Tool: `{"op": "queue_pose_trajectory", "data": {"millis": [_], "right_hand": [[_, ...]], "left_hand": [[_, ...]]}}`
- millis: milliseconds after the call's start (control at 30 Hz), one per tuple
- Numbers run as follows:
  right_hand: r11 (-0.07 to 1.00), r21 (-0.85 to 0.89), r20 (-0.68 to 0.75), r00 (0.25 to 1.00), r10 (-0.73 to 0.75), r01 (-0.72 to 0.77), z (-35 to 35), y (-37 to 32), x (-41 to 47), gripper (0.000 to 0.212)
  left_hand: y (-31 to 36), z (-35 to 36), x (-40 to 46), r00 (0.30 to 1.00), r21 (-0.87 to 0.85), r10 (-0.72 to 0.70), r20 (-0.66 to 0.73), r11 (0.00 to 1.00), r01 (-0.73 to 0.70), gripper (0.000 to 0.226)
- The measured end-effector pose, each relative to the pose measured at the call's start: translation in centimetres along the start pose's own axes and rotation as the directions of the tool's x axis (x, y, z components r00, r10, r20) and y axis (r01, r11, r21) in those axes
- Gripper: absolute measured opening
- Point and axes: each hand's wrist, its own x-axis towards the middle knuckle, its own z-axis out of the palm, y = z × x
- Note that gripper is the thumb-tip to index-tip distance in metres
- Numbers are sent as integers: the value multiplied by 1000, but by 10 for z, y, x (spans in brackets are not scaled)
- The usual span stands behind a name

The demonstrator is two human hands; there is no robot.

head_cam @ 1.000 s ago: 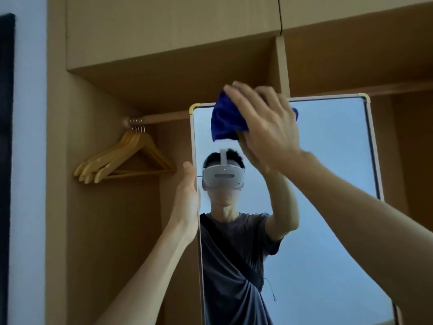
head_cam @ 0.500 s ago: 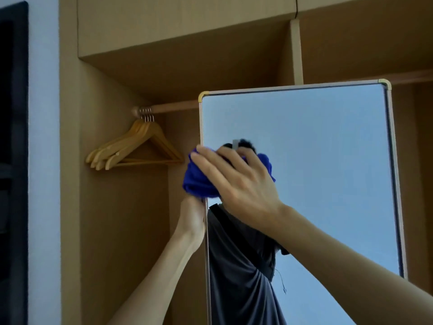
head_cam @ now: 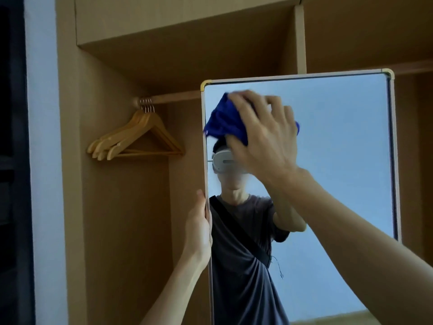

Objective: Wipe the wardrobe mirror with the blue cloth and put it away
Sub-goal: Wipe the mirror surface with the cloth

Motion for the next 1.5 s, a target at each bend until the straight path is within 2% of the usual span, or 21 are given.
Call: {"op": "queue_pose_trajectory", "data": {"millis": [100, 167, 200, 300, 367, 433, 467, 533, 567, 667, 733, 767, 833, 933, 1000, 1067, 1133, 1200, 1333, 1400, 1500], "right_hand": [[975, 58, 23, 976, -216, 215, -1, -19, -52, 56], [946, 101, 42, 949, -314, 308, -3, -27, -92, 53], [934, 111, 56, 936, -346, 339, -5, -28, -110, 52], [890, 117, 63, 891, -449, 440, -13, -15, -135, 46], [865, 121, 66, 865, -497, 487, -15, -3, -129, 45], [895, 90, 56, 895, -442, 436, -14, 7, -110, 48], [926, 61, 40, 926, -374, 372, -13, 12, -98, 51], [977, -15, -10, 977, -211, 211, -11, 23, -70, 55], [990, -52, -37, 990, -133, 131, -9, 28, -57, 58], [993, -40, -74, 991, 110, -113, -5, 32, -31, 60], [984, -5, -95, 980, 174, -176, -4, 22, -34, 59], [990, -8, -103, 984, 143, -144, -4, 17, -42, 58], [1000, -14, -107, 994, -14, 13, -6, 9, -70, 53], [973, 9, -65, 971, -229, 231, -13, 4, -126, 43], [955, 15, -13, 955, -296, 296, -17, 6, -160, 40], [949, 14, 23, 948, -316, 316, -21, 15, -176, 47], [950, -2, 24, 950, -313, 313, -28, 31, -173, 52], [966, -24, 13, 967, -256, 256, -34, 53, -155, 52], [992, -126, -76, 997, -4, -6, -36, 96, -108, 60], [978, -129, -128, 981, 148, -164, -35, 108, -91, 53], [928, -65, -179, 919, 350, -366, -31, 102, -85, 53]], "left_hand": [[-4, -1, 2, 999, -36, 3, 49, 999, -1, 49], [-4, -5, 2, 1000, -86, 18, 24, 996, -16, 34], [-3, -5, 0, 998, -101, -6, 58, 995, 12, 35], [-1, -7, -4, 981, -99, -101, 164, 988, 119, 56], [3, -5, -6, 986, -97, -108, 128, 988, 120, 59], [1, -3, -7, 991, -40, -42, 128, 998, 47, 57], [0, -1, -7, 991, -24, 4, 131, 1000, -1, 52], [-5, 3, -1, 993, 115, 99, 59, 988, -106, 41], [-6, 6, 1, 991, 181, 123, 46, 975, -130, 42], [-6, 11, -1, 988, 282, 129, 83, 948, -148, 43], [-6, 12, -3, 984, 271, 159, 86, 946, -177, 37], [-6, 11, -3, 983, 261, 161, 83, 949, -177, 41], [-7, 9, -1, 981, 252, 180, 69, 948, -192, 51], [-7, 6, 1, 984, 249, 172, 54, 952, -180, 55], [-8, 6, 0, 985, 250, 163, 63, 953, -174, 65], [-10, 6, 0, 982, 303, 182, 52, 934, -189, 71], [-11, 7, 1, 980, 331, 197, 23, 924, -193, 67], [-10, 10, -2, 975, 369, 222, -11, 907, -202, 55], [-10, 16, -8, 969, 398, 248, -12, 890, -223, 43], [-9, 18, -7, 963, 391, 270, -14, 887, -243, 41], [-10, 18, -5, 960, 366, 278, -34, 897, -246, 40]]}}
